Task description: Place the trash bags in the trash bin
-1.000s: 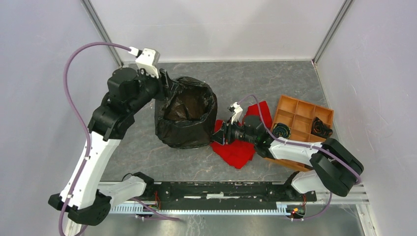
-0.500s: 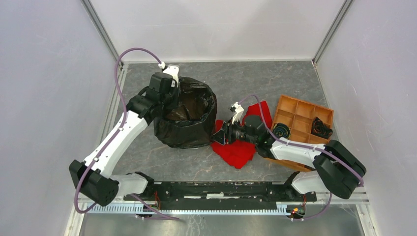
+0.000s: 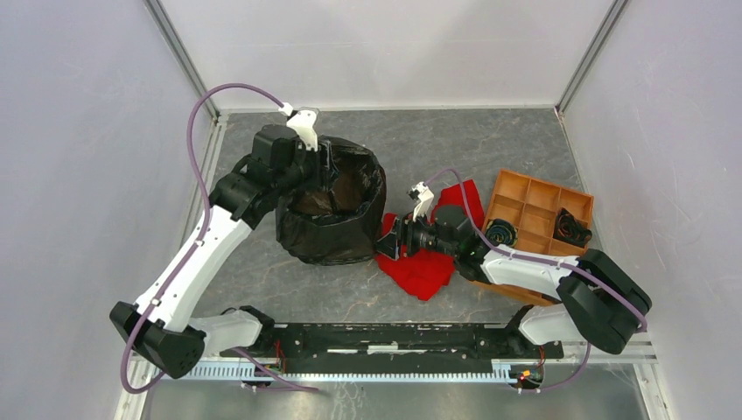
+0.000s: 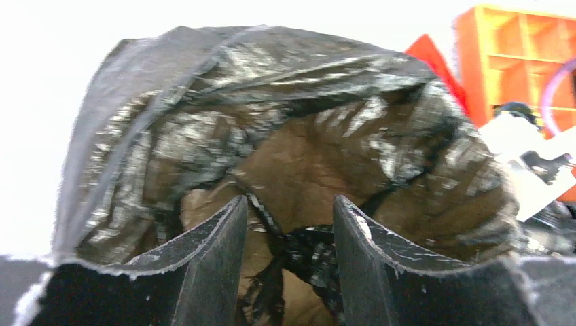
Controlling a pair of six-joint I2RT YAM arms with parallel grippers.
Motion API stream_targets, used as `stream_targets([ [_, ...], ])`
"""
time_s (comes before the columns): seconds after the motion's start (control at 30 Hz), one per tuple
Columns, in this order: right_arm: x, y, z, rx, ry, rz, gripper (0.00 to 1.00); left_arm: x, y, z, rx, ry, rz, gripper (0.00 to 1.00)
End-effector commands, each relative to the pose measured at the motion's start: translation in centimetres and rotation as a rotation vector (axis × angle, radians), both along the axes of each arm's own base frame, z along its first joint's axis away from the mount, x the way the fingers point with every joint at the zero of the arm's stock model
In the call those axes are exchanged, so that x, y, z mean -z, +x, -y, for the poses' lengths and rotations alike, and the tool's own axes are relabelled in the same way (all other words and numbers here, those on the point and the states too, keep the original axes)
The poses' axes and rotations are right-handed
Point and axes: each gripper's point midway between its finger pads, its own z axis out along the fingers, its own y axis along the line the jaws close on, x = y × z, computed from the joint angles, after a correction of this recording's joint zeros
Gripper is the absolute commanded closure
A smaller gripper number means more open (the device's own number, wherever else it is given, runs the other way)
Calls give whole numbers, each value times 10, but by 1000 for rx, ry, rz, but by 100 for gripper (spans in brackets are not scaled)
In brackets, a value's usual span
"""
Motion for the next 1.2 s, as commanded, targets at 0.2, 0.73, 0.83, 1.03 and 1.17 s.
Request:
stream_targets([
  [0.2,-18,10,5,30,-4,88,18,11,-14,29,19,-87,-8,50],
  [0.73,-14,10,25,74,-57,121,16,124,12,40,-67,-10,-180,68],
  [0.83,-13,11,27,80,-62,122,15,131,16,34,-107,-11,-160,66],
  [1.03,-10,10,28,79,-62,115,15,144,16,24,-173,-20,-137,63],
  [1.17,-10,10,29,76,-70,117,15,124,17,22,-179,-41,-96,57],
])
